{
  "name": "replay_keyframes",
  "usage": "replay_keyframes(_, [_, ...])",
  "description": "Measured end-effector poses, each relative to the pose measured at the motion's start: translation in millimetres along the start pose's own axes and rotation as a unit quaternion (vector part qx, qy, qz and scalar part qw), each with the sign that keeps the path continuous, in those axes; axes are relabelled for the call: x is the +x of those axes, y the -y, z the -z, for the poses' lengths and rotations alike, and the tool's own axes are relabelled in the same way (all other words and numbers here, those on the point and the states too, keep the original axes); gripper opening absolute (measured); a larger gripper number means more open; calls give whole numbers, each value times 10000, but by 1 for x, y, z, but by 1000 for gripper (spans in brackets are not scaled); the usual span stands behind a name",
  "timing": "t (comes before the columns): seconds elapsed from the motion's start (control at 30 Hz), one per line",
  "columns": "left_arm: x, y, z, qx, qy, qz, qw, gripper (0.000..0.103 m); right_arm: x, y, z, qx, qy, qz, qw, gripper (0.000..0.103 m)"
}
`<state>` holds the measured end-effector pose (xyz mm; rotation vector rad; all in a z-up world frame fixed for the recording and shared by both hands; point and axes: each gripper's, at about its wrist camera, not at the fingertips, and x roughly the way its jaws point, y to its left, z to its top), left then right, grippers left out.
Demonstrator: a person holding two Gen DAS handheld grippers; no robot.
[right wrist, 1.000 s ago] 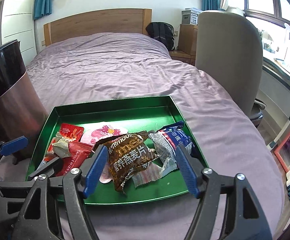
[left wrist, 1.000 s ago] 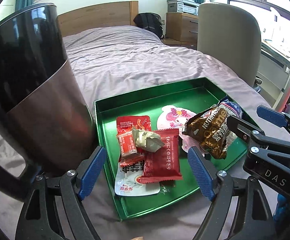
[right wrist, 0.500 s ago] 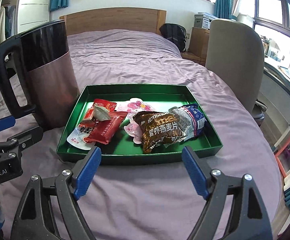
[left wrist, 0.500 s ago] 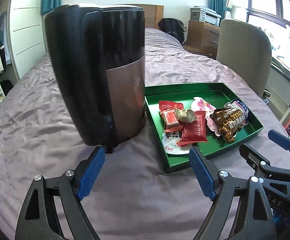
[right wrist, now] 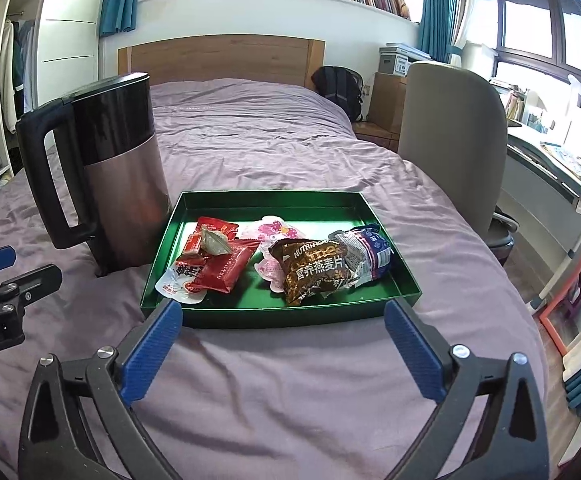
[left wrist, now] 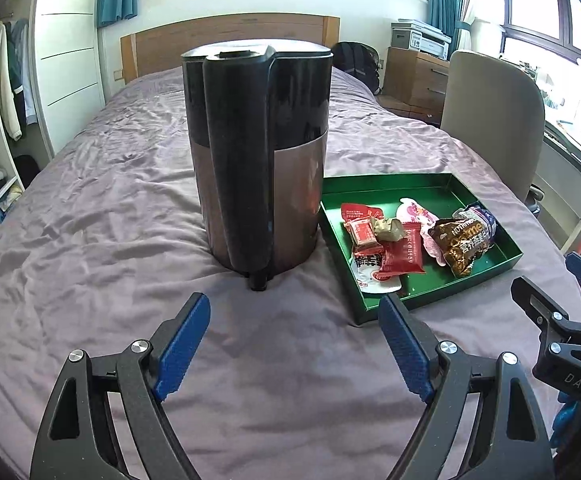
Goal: Organize snacks
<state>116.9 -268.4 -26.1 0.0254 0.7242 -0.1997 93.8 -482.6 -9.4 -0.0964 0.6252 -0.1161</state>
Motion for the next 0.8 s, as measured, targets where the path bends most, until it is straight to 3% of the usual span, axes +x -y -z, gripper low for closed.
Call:
replay_keyframes(0.43, [-13,4,-7,121,167,174,9996,82,-7,6,-5,-17,39,146,9999,103])
replay_keyframes(0.8, [-16,9,-9,199,260,105,9994,82,-7,11,-3,39,15,172,9998,103])
